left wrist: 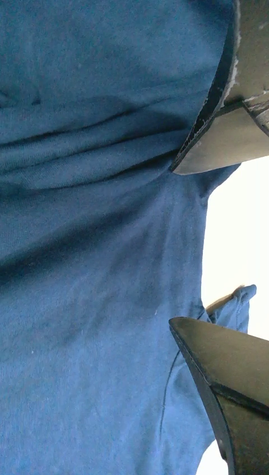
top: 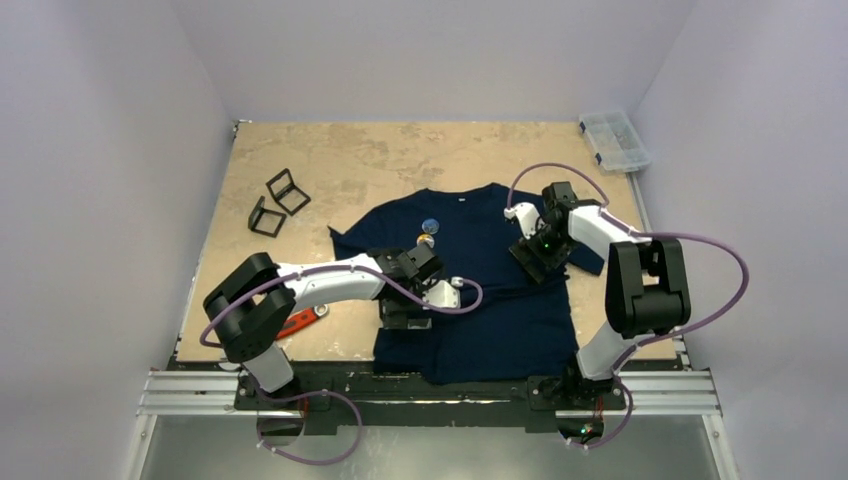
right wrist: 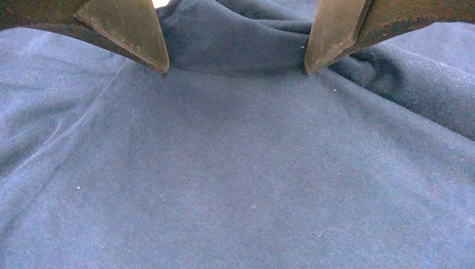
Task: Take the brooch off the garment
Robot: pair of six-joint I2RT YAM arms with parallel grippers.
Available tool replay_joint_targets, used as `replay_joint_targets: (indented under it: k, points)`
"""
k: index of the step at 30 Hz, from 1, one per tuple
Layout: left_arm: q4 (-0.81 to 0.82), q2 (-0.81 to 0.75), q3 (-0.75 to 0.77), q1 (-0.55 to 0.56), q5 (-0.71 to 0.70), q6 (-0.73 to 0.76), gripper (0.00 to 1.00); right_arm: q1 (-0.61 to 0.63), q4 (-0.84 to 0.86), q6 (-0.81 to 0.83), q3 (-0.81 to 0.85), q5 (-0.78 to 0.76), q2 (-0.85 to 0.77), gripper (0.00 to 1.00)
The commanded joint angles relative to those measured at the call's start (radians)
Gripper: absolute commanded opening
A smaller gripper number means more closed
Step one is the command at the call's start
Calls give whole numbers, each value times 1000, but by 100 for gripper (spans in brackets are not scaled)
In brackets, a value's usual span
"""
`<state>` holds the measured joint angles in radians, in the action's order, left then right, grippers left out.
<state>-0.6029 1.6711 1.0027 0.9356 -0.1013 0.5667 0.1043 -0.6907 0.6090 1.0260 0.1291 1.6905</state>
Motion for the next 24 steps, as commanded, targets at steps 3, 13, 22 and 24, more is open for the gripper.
replay_joint_targets:
  k: [3, 13, 22, 24]
  points:
    - [-125, -85, -49, 30, 151, -67, 100, 8, -89, 125, -105, 42, -123, 96]
    - [-199, -213, -52, -26, 311, -223, 100, 9, -210, 173, -112, 149, -248, 96]
    - [-196, -277, 247, -335, 324, -528, 100, 8, -237, -37, 198, 496, -280, 96]
    - [-178, -247, 286, -333, 261, -640, 100, 8, -162, -156, 213, 519, -260, 96]
